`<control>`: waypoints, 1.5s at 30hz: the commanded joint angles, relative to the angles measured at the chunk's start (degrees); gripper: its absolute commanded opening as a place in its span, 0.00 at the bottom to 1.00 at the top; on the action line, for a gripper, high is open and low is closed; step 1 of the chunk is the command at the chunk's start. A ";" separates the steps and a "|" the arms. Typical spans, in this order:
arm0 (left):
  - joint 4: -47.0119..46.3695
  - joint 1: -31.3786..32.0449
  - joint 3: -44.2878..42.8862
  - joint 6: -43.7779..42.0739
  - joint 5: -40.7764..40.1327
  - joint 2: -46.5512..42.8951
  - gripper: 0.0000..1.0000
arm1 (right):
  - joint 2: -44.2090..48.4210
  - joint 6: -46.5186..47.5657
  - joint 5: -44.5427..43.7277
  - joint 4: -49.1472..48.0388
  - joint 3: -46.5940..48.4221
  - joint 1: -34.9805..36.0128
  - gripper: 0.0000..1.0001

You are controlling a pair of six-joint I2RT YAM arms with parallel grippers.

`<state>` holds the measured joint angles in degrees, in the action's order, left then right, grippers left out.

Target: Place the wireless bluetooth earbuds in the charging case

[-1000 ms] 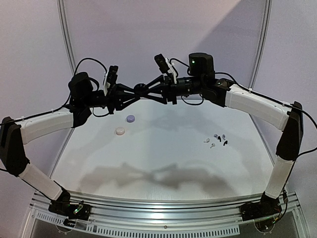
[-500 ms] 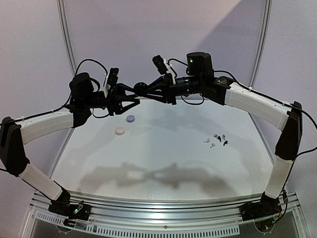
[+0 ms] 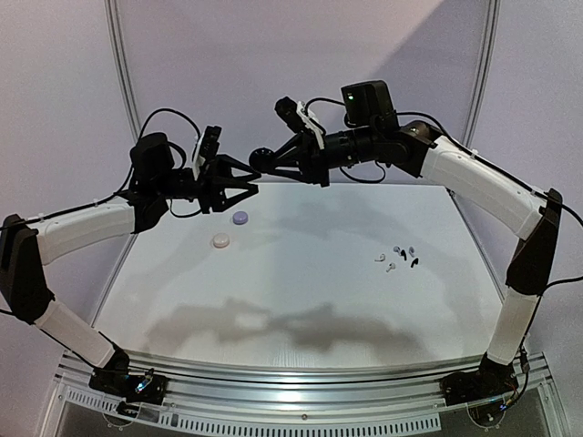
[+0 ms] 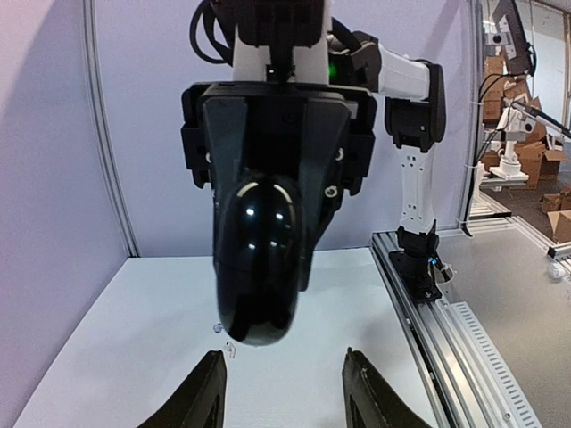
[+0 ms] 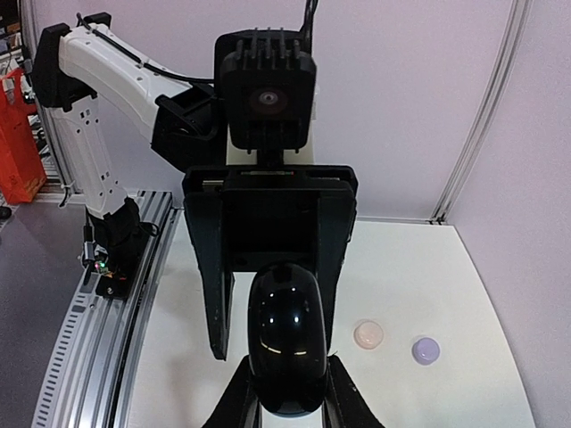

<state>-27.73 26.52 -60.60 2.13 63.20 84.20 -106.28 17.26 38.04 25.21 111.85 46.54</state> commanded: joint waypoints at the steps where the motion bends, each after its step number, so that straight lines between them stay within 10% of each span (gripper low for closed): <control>1: -0.31 0.85 -1.36 1.60 -2.25 -0.10 0.46 | -1.36 2.95 -1.66 3.23 1.34 1.06 0.00; 18: -0.87 1.34 -2.24 1.85 -0.99 0.43 0.00 | -2.11 3.41 -2.22 3.69 1.42 1.43 0.00; 21: -0.42 1.34 -2.24 1.52 -0.56 0.44 0.00 | -2.09 3.27 -2.31 3.30 1.46 1.43 0.00; 27: 0.02 1.26 -1.94 -0.99 0.48 0.23 0.00 | -1.25 1.52 -5.37 0.10 0.14 1.36 0.60; 45: 10.91 1.86 -0.16 -25.02 -0.08 -1.13 0.00 | -1.90 -1.72 -7.98 -2.99 1.70 0.66 0.58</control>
<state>-22.50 27.11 -61.47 -15.77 62.15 84.23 -107.24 17.63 31.97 25.58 111.90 47.75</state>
